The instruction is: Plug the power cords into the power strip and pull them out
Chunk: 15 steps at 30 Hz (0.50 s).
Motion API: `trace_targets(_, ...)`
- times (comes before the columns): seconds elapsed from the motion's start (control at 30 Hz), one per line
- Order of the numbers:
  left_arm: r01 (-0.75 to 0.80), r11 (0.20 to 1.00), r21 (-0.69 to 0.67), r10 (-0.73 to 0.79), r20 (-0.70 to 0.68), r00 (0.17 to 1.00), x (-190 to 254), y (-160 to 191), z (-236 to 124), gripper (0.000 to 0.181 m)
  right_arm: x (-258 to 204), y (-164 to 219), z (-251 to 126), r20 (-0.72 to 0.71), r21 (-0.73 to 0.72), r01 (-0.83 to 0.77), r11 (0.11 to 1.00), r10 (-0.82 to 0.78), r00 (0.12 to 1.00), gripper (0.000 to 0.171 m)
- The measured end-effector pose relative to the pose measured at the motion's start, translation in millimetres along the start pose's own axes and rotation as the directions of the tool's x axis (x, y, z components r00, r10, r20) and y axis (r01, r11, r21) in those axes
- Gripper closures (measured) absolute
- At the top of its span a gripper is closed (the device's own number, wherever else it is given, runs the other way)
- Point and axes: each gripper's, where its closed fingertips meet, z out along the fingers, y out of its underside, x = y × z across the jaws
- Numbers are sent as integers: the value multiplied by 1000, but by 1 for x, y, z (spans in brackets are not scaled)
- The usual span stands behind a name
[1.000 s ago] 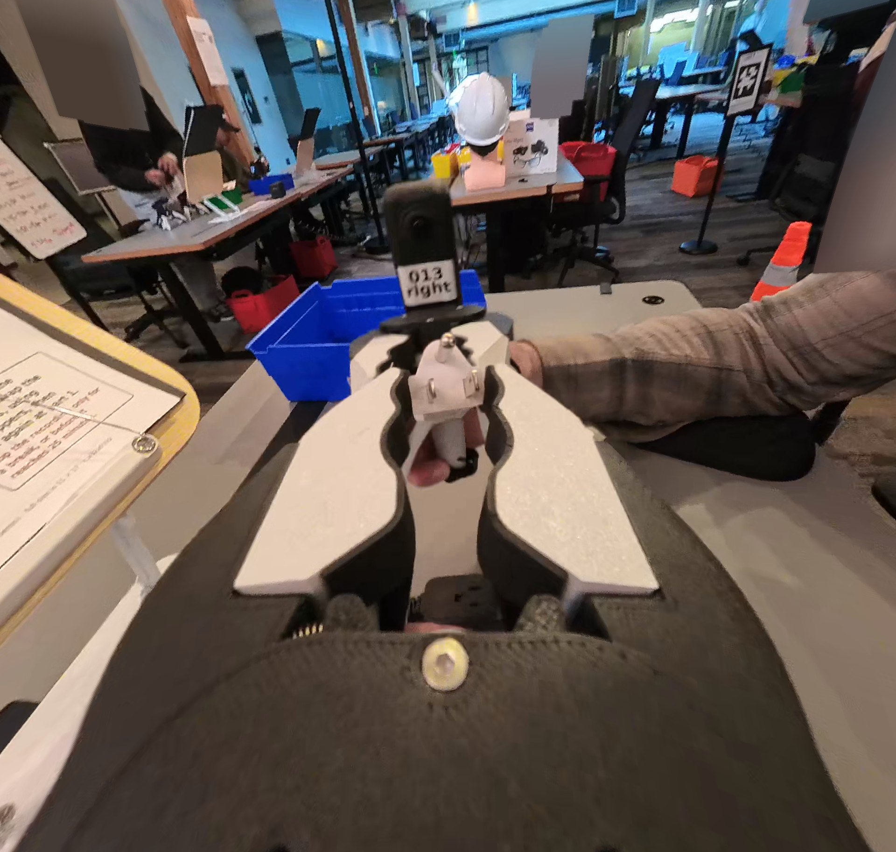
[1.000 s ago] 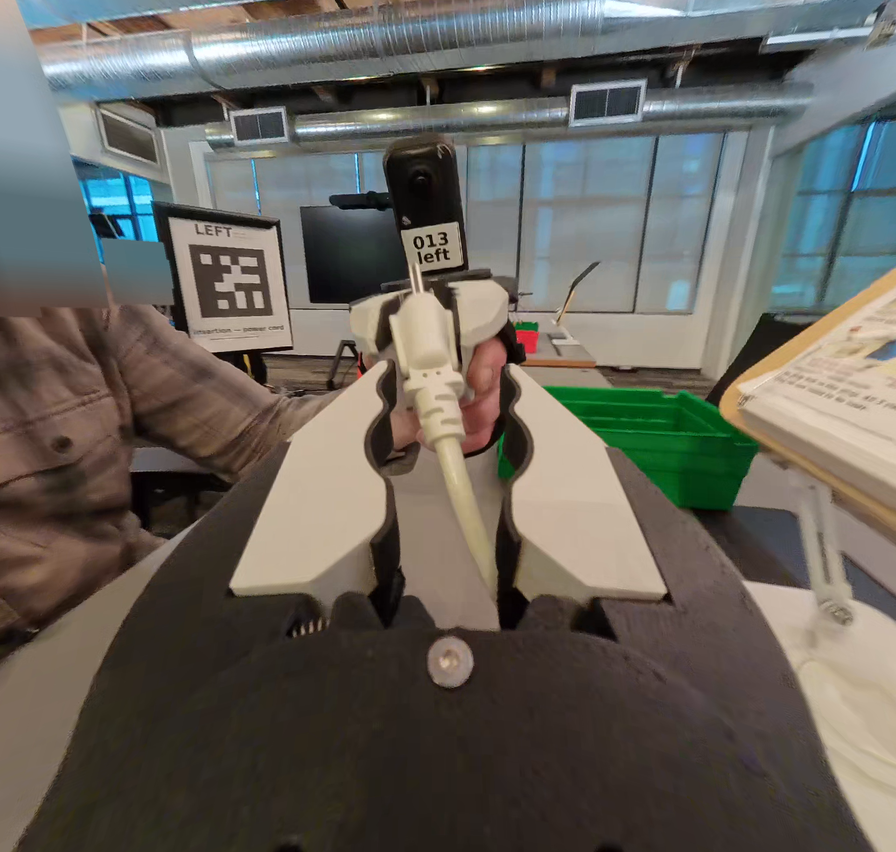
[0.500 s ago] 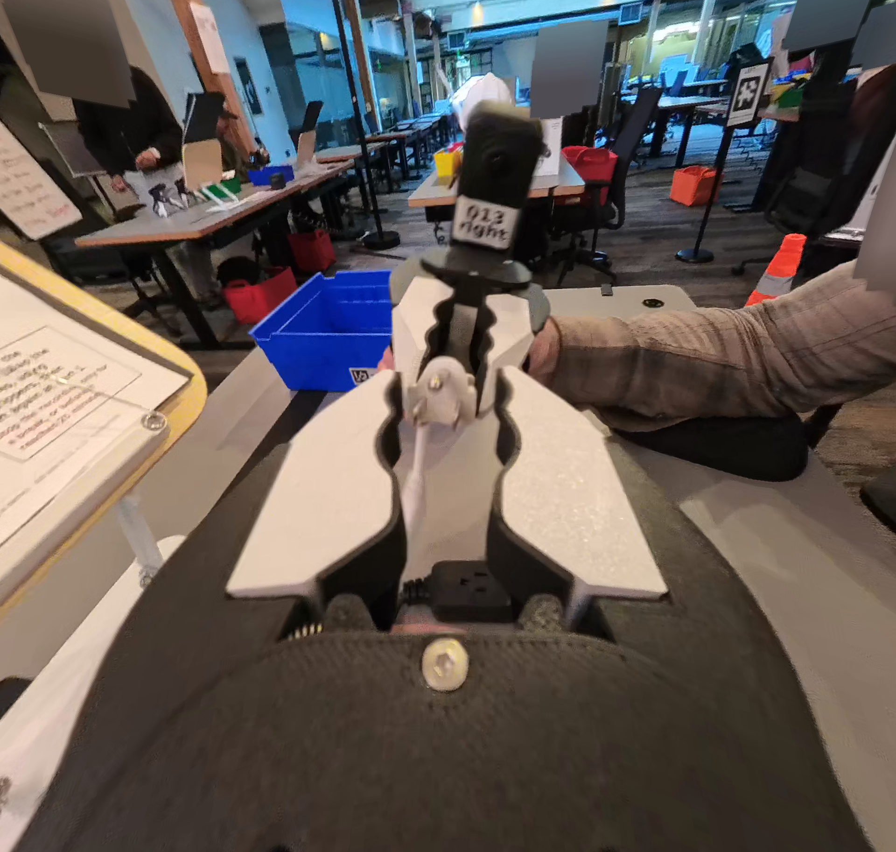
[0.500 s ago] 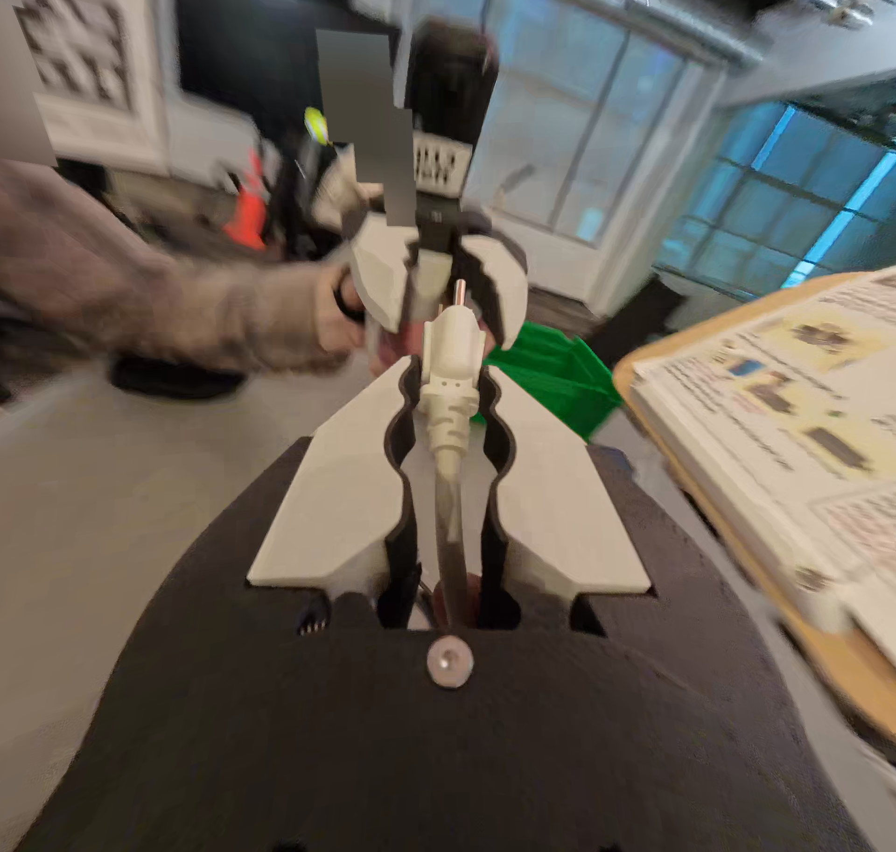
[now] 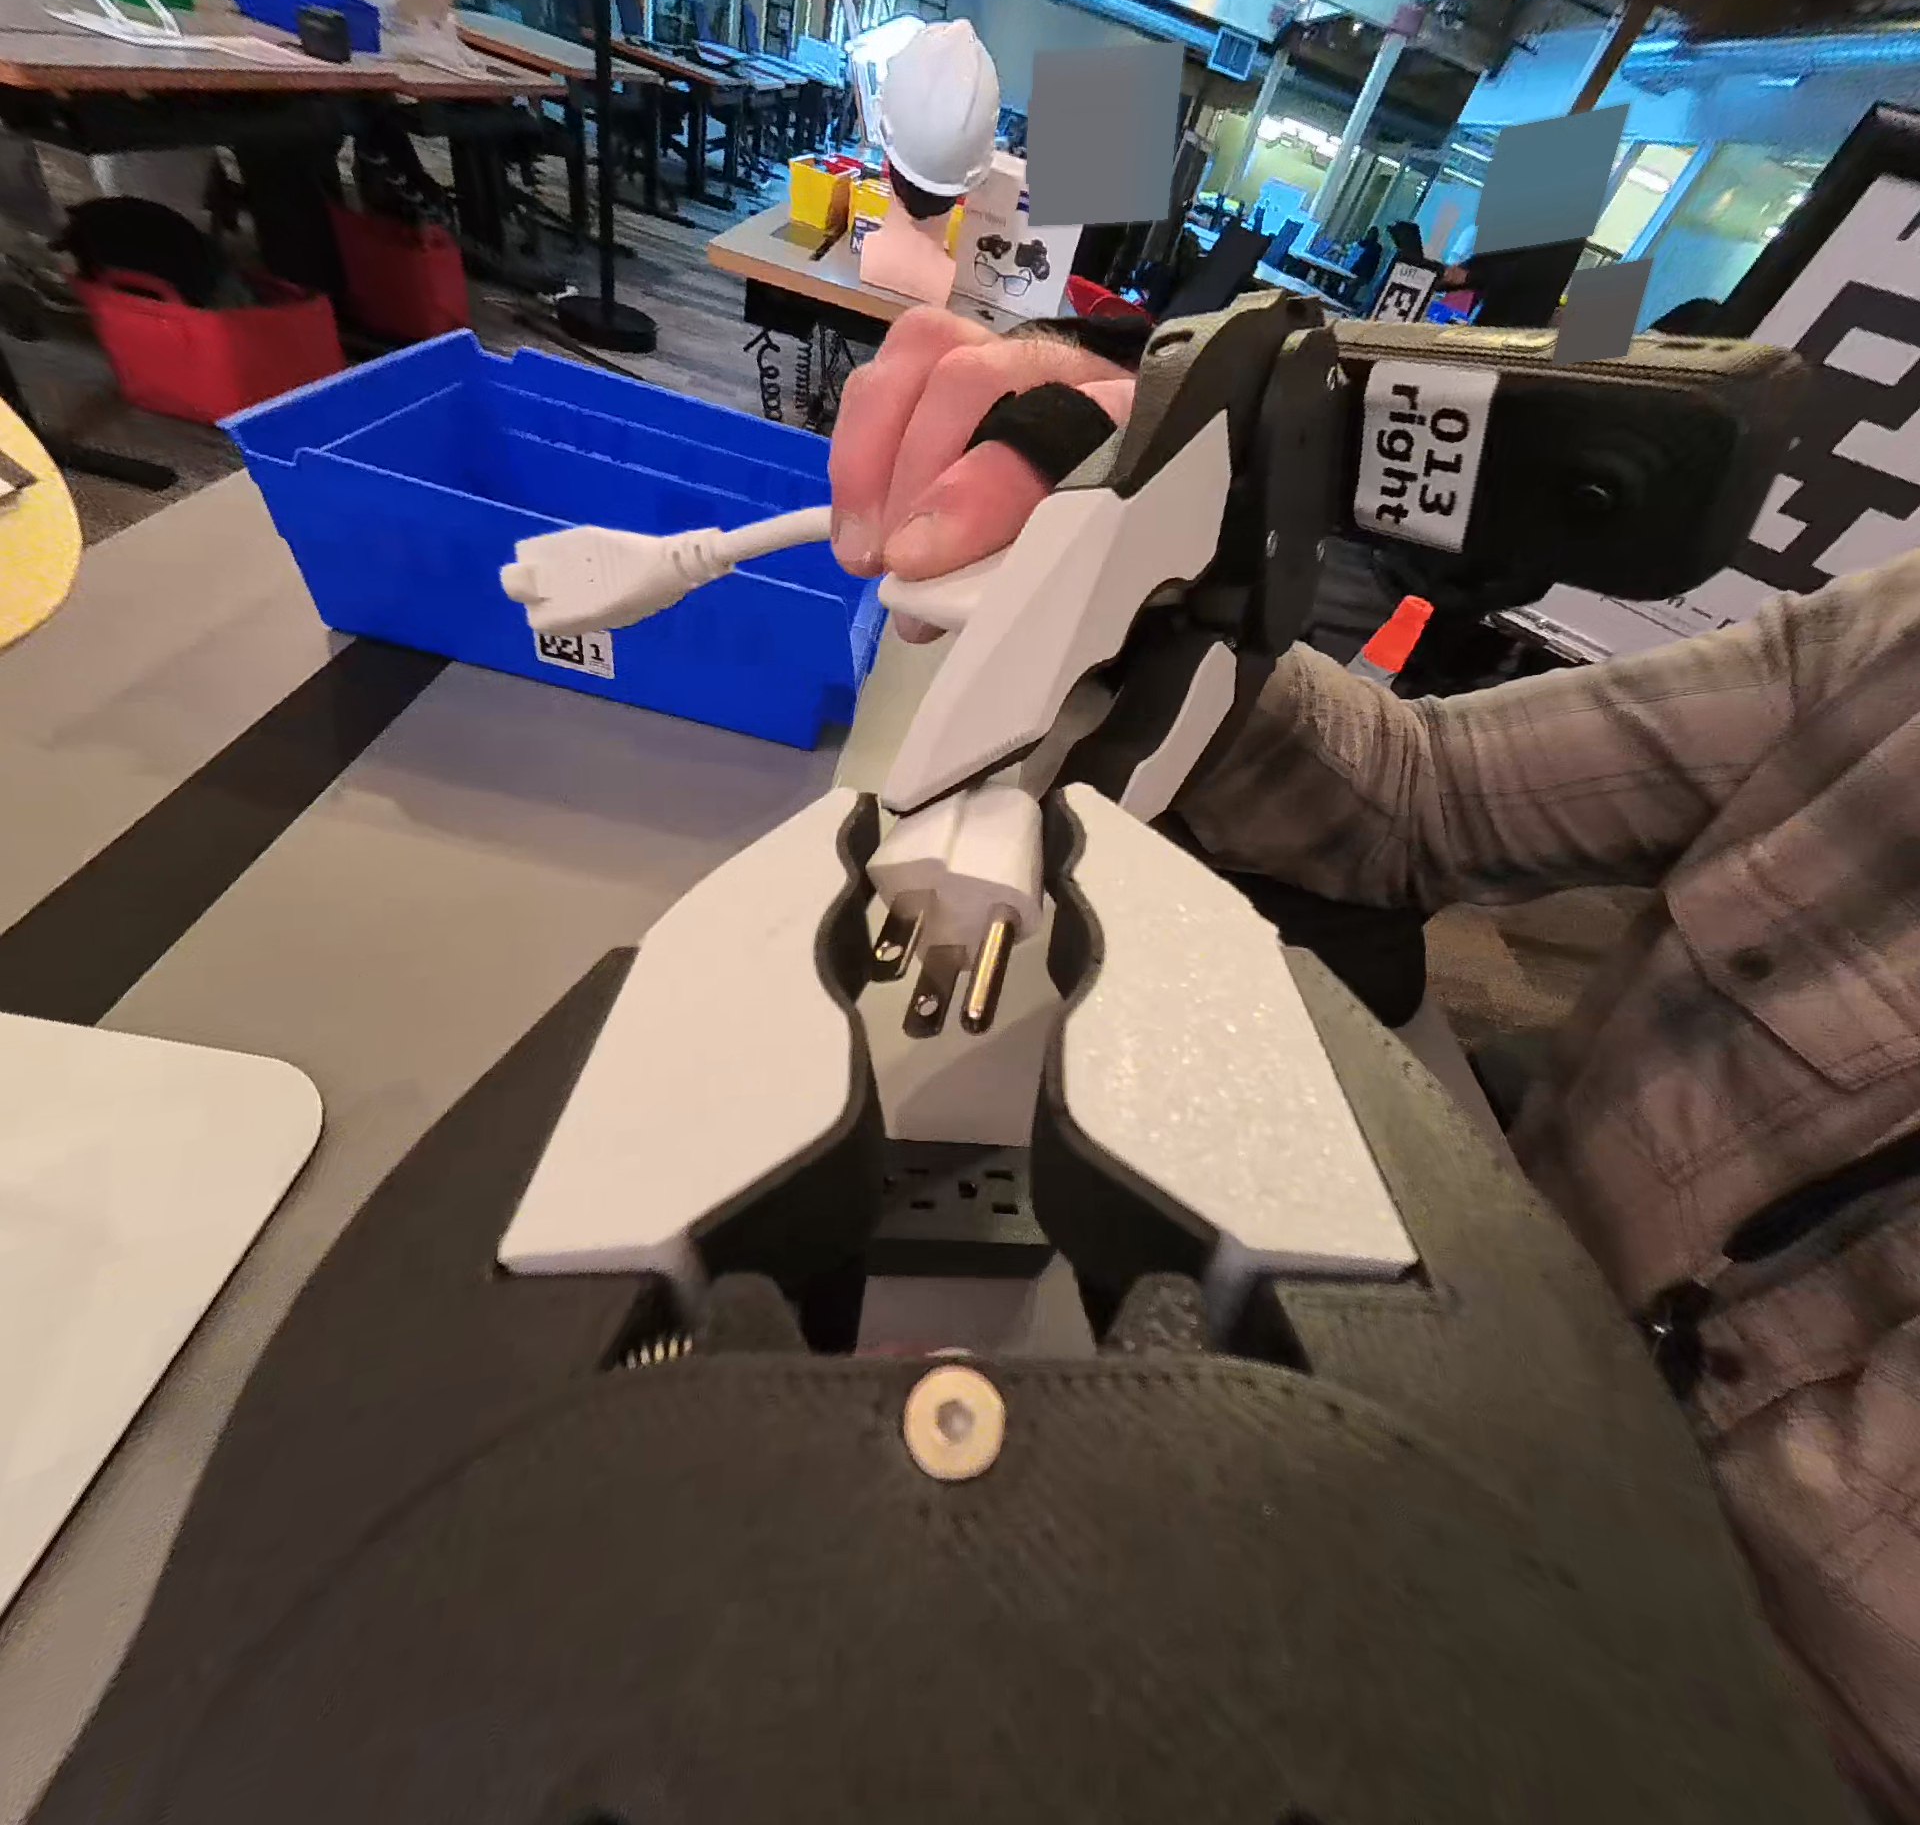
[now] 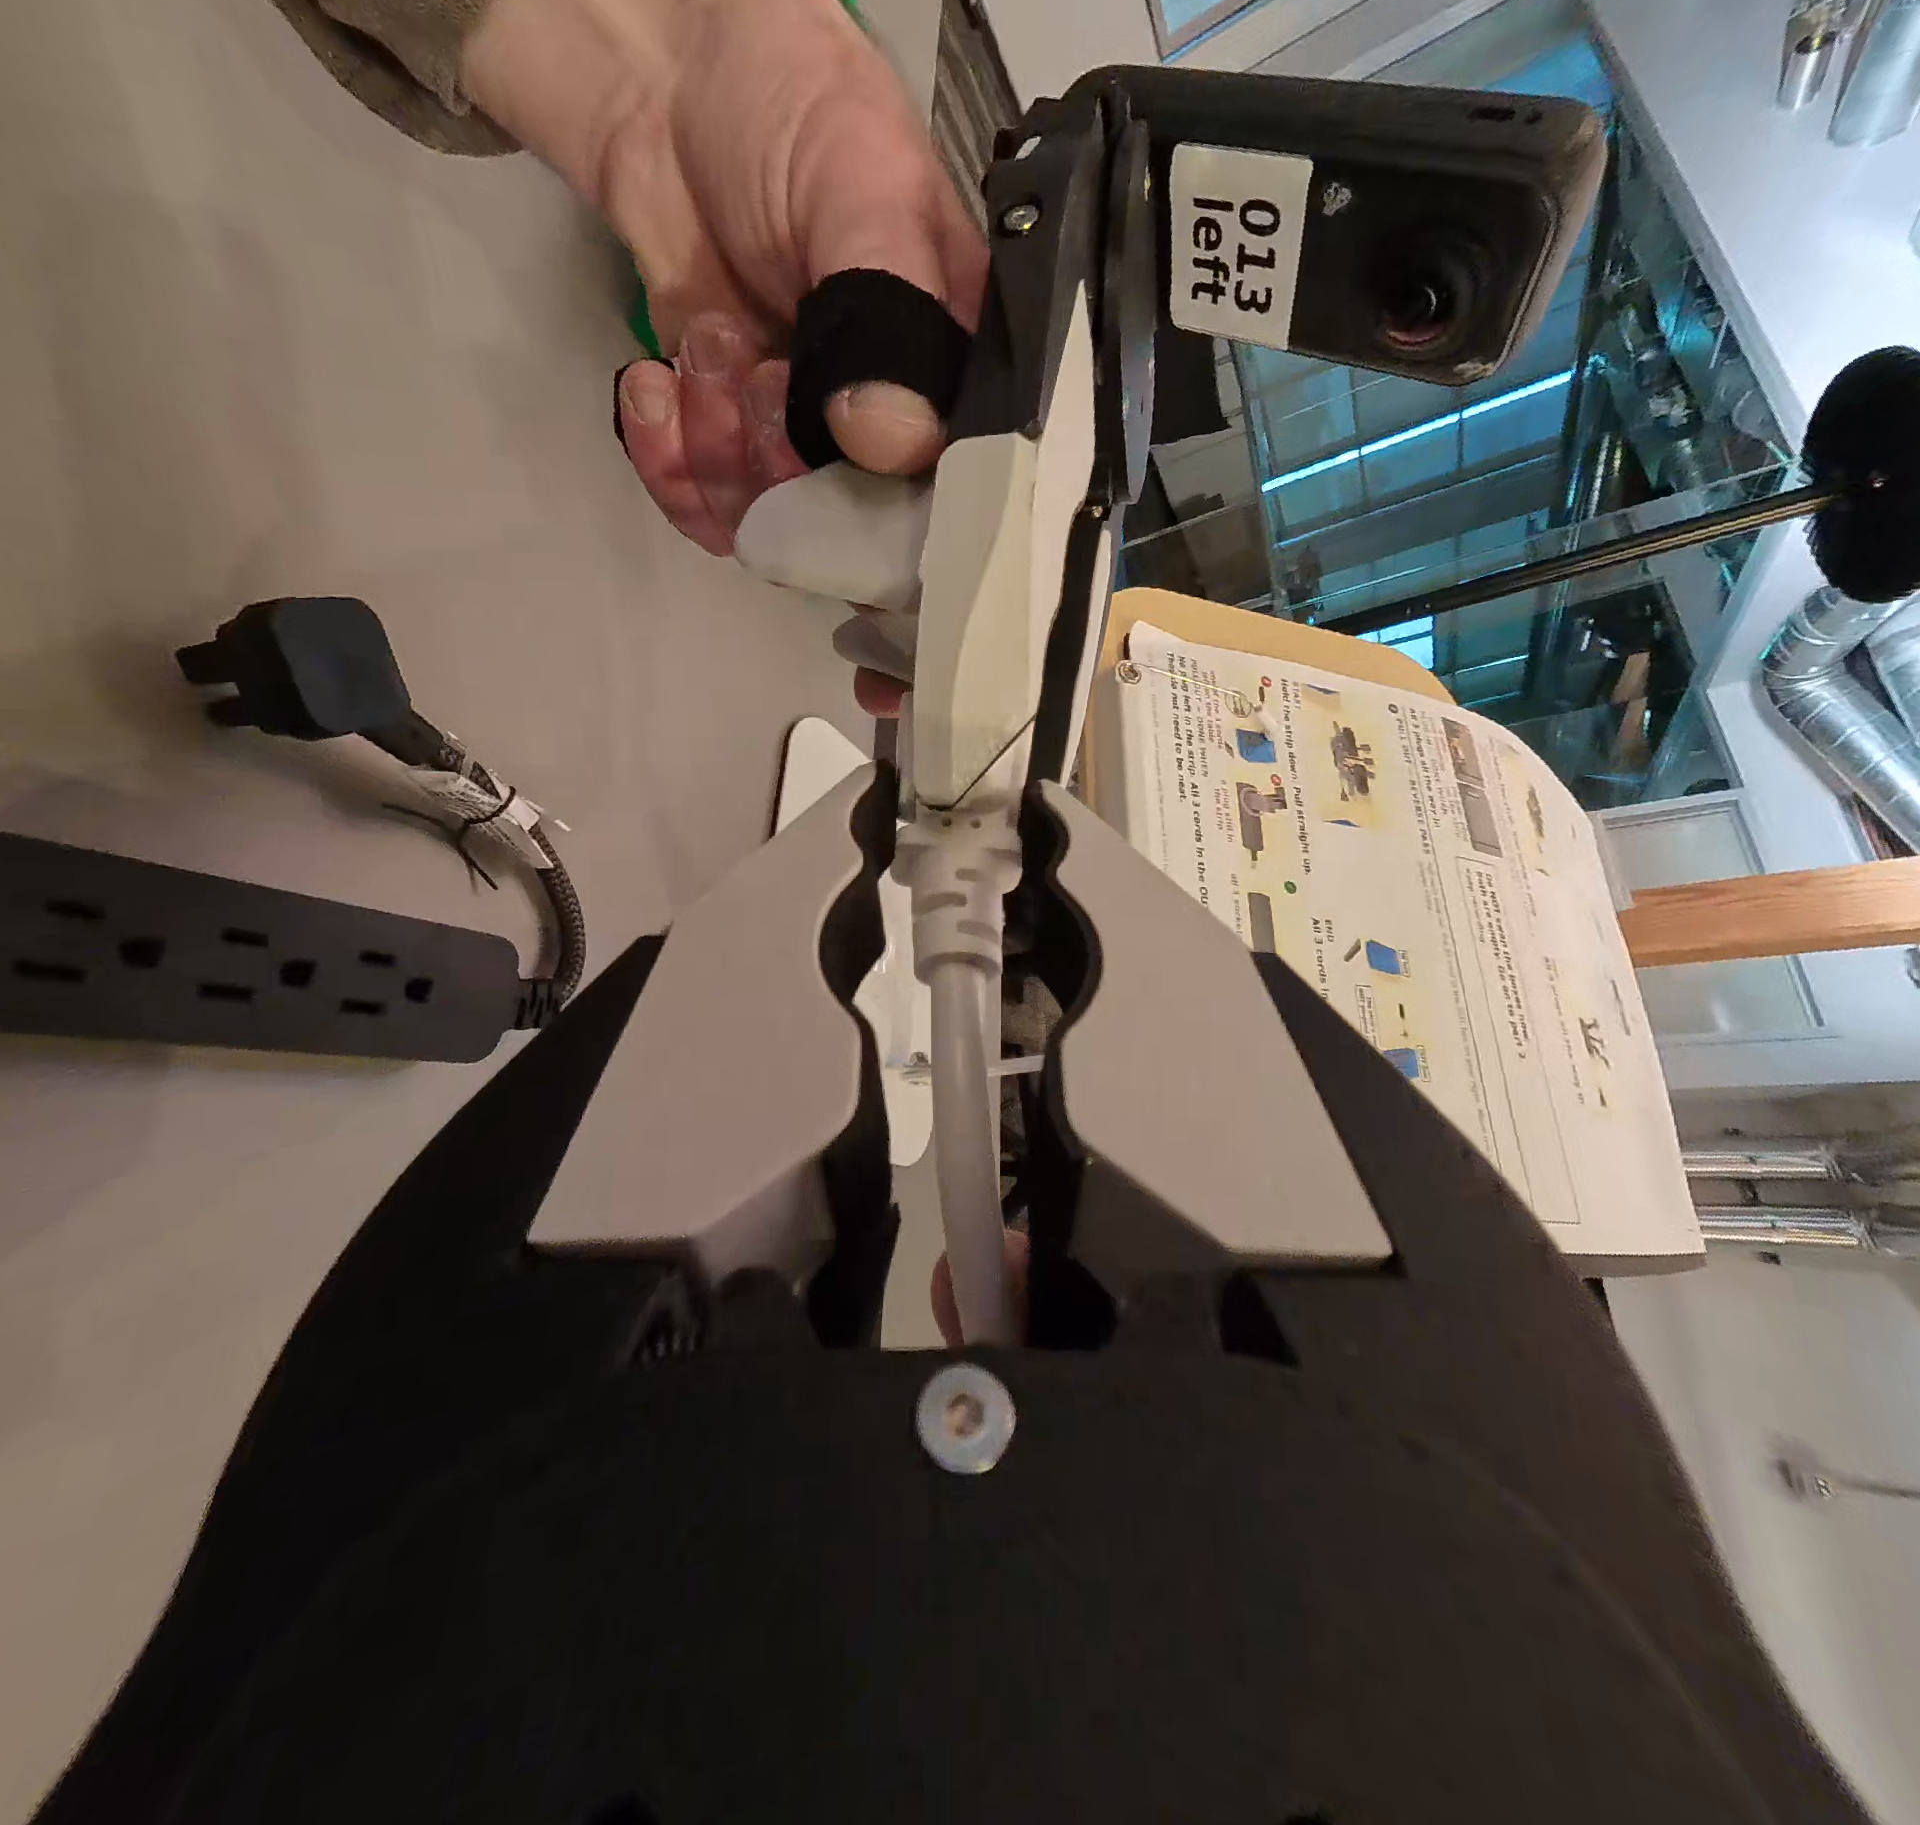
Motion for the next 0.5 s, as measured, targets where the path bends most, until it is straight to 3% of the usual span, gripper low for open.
trace_targets(0.23, -23, 998, 51, 23, 13, 1000, 0, -7, 1, 152, 7, -3, -3, -62, 99, -18, 995, 24, 998, 143)
trace_targets(0.37, -24, 993, 113, 29, -43, 999, 6, -14, -5, 152, 13, -3, -14, -32, 213, -138, 967, 148, 989, 139)
trace_targets(0.5, -60, 990, 130, 72, -90, 993, 16, -15, -5, 152, 9, -16, -20, 13, 284, -122, 951, 124, 992, 142)
